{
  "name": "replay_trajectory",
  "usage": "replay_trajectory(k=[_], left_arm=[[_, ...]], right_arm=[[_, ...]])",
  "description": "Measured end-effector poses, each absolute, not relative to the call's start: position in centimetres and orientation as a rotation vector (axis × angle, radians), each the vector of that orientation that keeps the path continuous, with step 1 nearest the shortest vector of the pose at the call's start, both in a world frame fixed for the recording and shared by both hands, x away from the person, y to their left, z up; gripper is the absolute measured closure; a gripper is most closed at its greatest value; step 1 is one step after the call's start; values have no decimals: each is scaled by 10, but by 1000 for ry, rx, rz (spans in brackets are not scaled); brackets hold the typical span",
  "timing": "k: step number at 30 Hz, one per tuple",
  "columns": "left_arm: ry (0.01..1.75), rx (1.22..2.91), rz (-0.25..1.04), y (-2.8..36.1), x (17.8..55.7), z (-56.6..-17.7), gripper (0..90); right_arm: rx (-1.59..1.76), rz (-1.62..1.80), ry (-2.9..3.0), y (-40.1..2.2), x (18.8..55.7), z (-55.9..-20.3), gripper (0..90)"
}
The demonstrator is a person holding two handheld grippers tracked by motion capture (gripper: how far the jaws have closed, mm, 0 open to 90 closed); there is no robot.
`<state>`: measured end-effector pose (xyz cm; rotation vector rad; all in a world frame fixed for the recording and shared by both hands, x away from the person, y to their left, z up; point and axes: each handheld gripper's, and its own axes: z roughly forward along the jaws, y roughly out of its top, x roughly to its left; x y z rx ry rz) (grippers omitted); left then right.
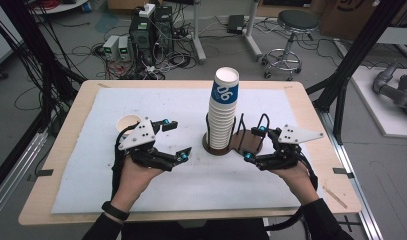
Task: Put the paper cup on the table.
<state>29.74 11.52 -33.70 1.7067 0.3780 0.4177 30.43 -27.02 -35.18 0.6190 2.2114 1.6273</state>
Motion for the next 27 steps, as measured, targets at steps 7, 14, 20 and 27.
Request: replay_trajectory(k=[7, 14, 20, 27], left_arm=[[422, 1700, 398, 122, 301, -344, 131], [436, 1701, 401, 127, 300, -344, 131], [439, 1700, 404, 129, 299, -345, 131], [446, 1707, 407, 129, 300, -347, 131]], right_arm=[[617, 1632, 2213, -269, 305, -352, 203], [602, 1638, 2212, -266, 307, -352, 203], [603, 1645, 2215, -265, 308, -351, 203], [600, 1647, 2218, -266, 309, -351, 203]])
